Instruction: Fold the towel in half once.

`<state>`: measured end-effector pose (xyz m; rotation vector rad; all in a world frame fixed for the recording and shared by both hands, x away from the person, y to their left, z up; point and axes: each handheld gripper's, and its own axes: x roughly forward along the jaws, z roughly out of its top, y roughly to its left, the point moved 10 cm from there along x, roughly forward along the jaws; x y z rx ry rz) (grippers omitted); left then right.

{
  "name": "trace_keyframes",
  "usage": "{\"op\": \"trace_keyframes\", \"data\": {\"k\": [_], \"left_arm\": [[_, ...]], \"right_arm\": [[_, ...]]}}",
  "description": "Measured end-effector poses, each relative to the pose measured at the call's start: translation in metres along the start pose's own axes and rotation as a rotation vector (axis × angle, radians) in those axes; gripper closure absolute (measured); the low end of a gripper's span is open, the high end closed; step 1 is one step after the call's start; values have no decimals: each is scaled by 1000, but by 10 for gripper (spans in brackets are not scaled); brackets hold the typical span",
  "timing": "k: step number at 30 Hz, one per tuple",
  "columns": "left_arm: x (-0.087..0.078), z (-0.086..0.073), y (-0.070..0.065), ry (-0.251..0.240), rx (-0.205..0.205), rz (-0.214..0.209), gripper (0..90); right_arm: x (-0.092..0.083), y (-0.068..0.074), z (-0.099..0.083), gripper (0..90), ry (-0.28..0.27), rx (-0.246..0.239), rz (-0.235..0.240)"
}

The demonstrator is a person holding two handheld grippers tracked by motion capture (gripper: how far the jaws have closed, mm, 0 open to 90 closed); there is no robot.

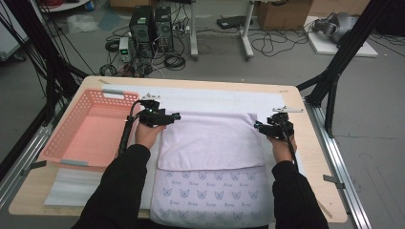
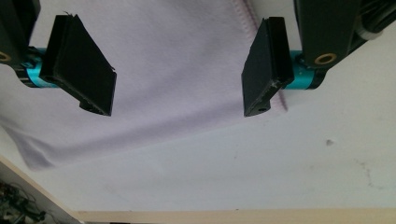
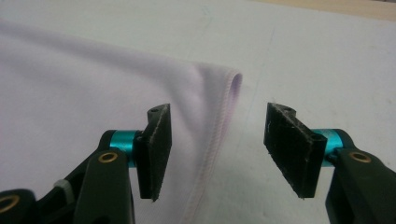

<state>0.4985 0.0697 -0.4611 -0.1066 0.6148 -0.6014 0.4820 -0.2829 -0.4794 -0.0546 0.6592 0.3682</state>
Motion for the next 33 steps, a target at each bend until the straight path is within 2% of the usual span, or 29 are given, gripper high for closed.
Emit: {"op": "trace_keyframes", "data": {"k": [2, 8, 13, 18, 22, 28, 31, 33], "left_arm": [[-4, 3, -12, -13, 32, -20, 262], [-15, 7, -33, -57, 64, -61, 278], [-26, -4, -41, -59, 82, -76, 307], [-39, -20, -45, -55, 85, -77, 319], [-50, -32, -51, -58, 100, -93, 317], [-64, -51, -57, -53, 128, -82, 286], [-69, -59, -62, -46, 146, -91, 288], [-72, -66, -64, -30, 176, -83, 307]], "right_arm": [[-8, 3, 1, 433, -22, -11, 12], [-28, 10, -3, 428, -42, -23, 41], [-39, 18, -14, 432, -38, 8, 92], [-52, 33, -30, 432, -34, -37, 123], [-62, 43, -45, 429, -12, -95, 121], [-77, 52, -61, 412, -14, -93, 155], [-84, 58, -67, 399, -10, -116, 169], [-90, 62, -69, 392, -13, -132, 178]]}}
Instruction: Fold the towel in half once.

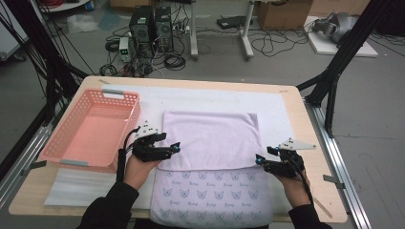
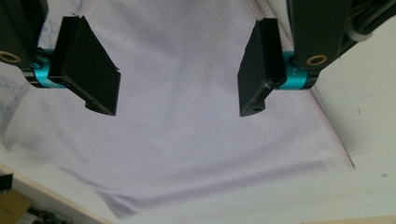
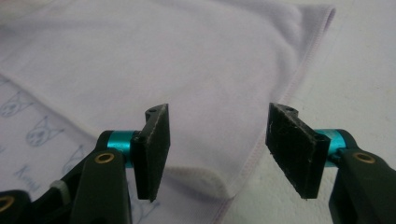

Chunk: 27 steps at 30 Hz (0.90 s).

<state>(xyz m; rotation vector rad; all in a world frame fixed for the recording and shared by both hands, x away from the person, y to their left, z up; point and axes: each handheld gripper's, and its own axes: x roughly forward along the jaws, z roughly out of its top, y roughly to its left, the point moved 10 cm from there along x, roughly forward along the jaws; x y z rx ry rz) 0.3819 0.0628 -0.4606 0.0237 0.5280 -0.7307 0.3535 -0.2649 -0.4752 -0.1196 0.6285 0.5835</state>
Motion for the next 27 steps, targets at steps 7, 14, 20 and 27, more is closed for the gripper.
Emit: {"op": "trace_keyframes", "data": {"k": [7, 14, 20, 27], "left_arm": [[-10, -27, -3, 28, -15, 6, 365], [-28, -47, 1, 50, -16, 57, 382], [-32, -61, 1, 71, -37, 46, 483], [-26, -69, -1, 122, 35, 57, 624]], "right_arm": [[-14, 12, -16, 385, -2, -9, 21], [-23, 13, -24, 389, -14, 11, 34], [-22, 14, -28, 390, 1, -3, 29], [-18, 18, -29, 422, 17, -34, 38]]}}
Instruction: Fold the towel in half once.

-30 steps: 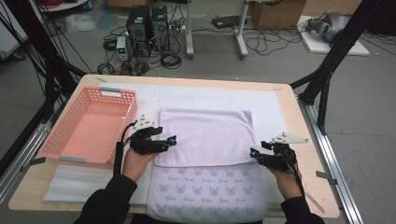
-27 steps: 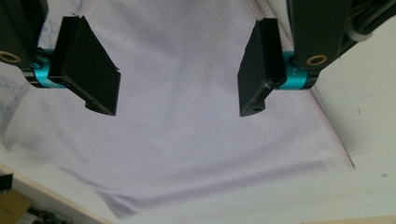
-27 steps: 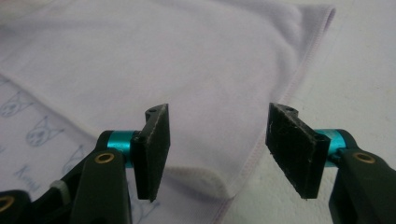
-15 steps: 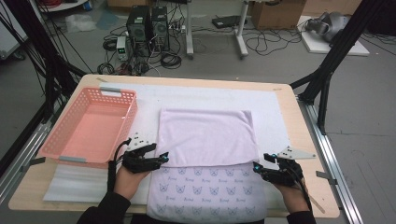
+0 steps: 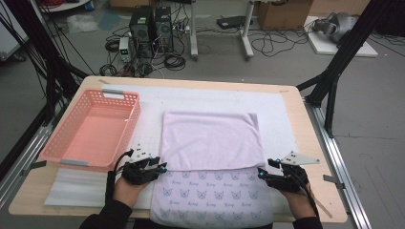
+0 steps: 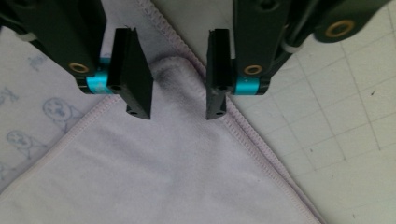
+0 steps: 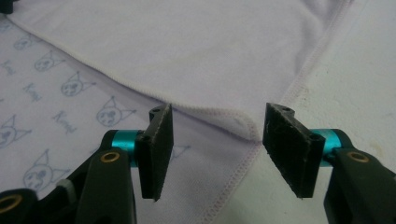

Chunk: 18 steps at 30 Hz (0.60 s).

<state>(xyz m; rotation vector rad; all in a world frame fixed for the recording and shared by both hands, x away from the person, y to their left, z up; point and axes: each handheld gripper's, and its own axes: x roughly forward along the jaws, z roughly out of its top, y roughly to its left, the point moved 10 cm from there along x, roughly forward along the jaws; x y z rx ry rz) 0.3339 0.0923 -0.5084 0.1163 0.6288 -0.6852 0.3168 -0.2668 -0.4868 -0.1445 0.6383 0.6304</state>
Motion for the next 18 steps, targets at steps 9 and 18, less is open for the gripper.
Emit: {"op": "trace_keyframes", "data": {"k": [9, 18], "left_arm": [[1, 5, -6, -13, 99, 25, 820], [-11, 15, -6, -100, 28, -28, 843]], "right_arm": [[23, 1, 0, 480, 21, -54, -22], [24, 2, -2, 897, 52, -91, 15]]}}
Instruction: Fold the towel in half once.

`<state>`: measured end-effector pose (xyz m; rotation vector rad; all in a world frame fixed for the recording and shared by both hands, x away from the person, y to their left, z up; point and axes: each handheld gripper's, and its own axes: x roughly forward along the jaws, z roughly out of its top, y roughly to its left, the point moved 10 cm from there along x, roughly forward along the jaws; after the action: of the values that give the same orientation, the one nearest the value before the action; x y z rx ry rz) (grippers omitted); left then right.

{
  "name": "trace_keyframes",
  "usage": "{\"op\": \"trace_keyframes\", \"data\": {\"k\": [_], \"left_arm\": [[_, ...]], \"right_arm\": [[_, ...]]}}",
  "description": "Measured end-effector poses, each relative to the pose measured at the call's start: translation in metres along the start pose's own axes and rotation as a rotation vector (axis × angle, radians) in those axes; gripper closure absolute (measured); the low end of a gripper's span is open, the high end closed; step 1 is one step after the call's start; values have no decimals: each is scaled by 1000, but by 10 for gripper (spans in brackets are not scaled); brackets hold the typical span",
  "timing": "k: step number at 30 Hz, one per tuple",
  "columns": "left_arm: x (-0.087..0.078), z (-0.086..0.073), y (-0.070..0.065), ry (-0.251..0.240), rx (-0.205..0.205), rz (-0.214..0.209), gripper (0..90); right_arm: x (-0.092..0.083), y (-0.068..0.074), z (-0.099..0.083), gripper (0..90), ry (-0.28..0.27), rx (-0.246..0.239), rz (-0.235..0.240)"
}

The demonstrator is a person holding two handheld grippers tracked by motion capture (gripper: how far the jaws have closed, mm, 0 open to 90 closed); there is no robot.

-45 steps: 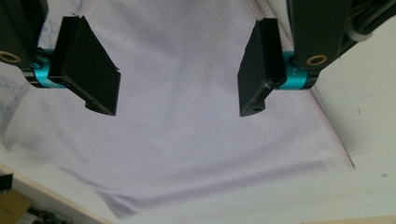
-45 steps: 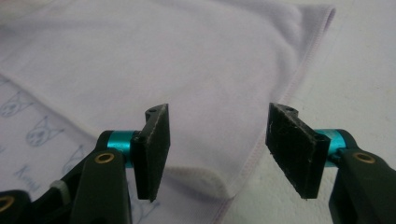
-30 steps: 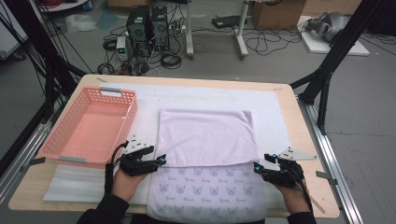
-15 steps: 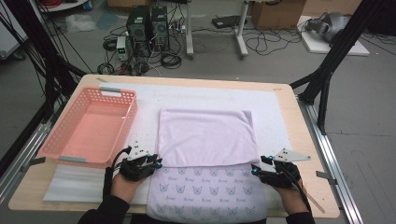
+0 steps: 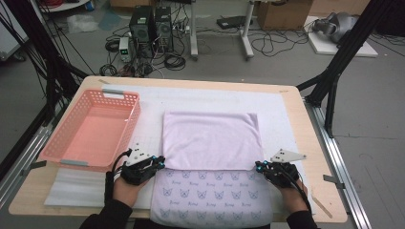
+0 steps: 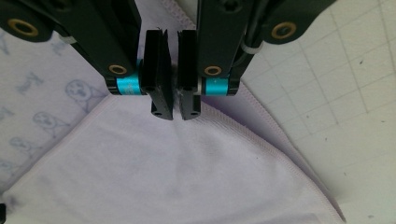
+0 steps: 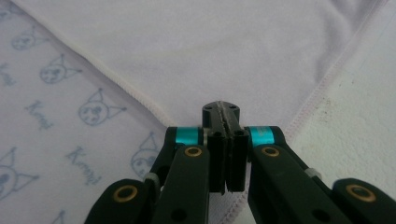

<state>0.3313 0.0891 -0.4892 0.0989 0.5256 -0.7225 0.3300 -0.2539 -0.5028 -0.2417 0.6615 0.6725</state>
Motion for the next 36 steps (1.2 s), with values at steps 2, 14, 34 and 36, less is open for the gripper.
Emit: {"op": "trace_keyframes", "data": {"k": [2, 14, 34, 36], "left_arm": [[-2, 1, -2, -7, -9, -16, 844], [-2, 4, -3, -19, -51, -34, 845], [-27, -1, -15, -18, -96, -91, 849], [-25, 0, -14, -21, -99, -88, 849]], "right_arm": [[-3, 0, 1, 897, -13, 6, 1], [5, -4, 0, 461, -22, 22, 8], [-28, 10, -9, 777, -29, -24, 37], [-25, 5, -8, 581, -36, -15, 10]]}}
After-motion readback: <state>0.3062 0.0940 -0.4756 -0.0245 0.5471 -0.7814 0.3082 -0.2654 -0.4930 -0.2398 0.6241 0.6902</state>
